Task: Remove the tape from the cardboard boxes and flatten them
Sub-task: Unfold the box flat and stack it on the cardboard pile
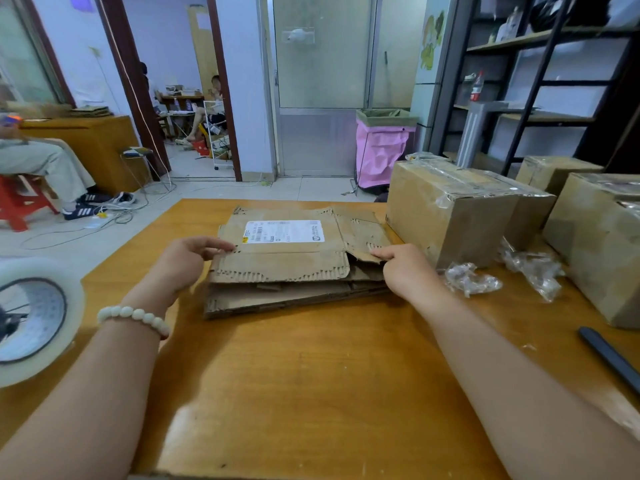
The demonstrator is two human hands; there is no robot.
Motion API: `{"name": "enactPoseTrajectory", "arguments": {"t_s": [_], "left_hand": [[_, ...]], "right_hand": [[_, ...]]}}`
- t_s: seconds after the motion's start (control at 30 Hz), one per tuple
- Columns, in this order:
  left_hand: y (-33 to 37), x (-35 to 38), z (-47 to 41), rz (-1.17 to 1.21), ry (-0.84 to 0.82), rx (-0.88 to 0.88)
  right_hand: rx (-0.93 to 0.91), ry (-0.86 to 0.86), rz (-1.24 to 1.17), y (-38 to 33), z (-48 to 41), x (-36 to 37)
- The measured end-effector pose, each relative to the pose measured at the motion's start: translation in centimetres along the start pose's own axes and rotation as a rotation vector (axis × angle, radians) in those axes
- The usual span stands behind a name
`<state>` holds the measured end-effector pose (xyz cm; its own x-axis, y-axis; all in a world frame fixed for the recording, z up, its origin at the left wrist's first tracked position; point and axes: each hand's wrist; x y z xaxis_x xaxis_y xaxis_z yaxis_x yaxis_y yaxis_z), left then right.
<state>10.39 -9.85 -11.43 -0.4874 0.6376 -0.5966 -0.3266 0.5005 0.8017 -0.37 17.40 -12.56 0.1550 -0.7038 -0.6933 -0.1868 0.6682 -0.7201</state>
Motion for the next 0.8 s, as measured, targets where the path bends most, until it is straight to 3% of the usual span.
{"name": "enactPoseTrajectory", "arguments": {"t_s": [0.1, 0.27, 0.37, 0.47, 0.57, 0.7, 0.8], "left_hand": [[-0.3, 0.2, -0.5, 0.165, 0.158, -0.073], [-1.4, 1.1, -0.6, -0.07, 0.311, -0.016], [-1.1, 2.5, -0.4, -0.204, 0.122, 0.121], [-1.2, 3.5, -0.5, -0.435, -0.111, 0.123], [-1.2, 3.3, -0.7, -0.372, -0.091, 0.157], [-0.8, 3.7, -0.3, -0.464, -0.015, 0.193], [0.2, 4.2, 0.8, -0.58, -0.108, 0.267]], "right_hand": [[-0.008, -0.001, -0.048, -0.6, 0.6, -0.7], [-0.033, -0.099, -0.072, -1.0, 1.2, -0.7], [-0.071, -0.092, -0.077, -0.6, 0.8, -0.3], [-0.056, -0.036, 0.024, 0.6, -0.2, 0.9], [0.032, -0.037, 0.122, 1.3, -1.0, 1.6], [-0.006, -0.016, 0.199, 1.4, -1.4, 1.8], [-0.028, -0.021, 0.202, 1.4, -1.3, 1.9]]}}
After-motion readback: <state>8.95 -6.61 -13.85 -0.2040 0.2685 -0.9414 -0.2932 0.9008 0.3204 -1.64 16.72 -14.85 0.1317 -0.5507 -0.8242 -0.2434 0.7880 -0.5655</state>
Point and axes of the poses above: each hand's wrist, its own z-axis away from the middle knuckle, its own x-axis out of the palm, y = z × x, and after that the axes turned 1 degree about -z, right-handed
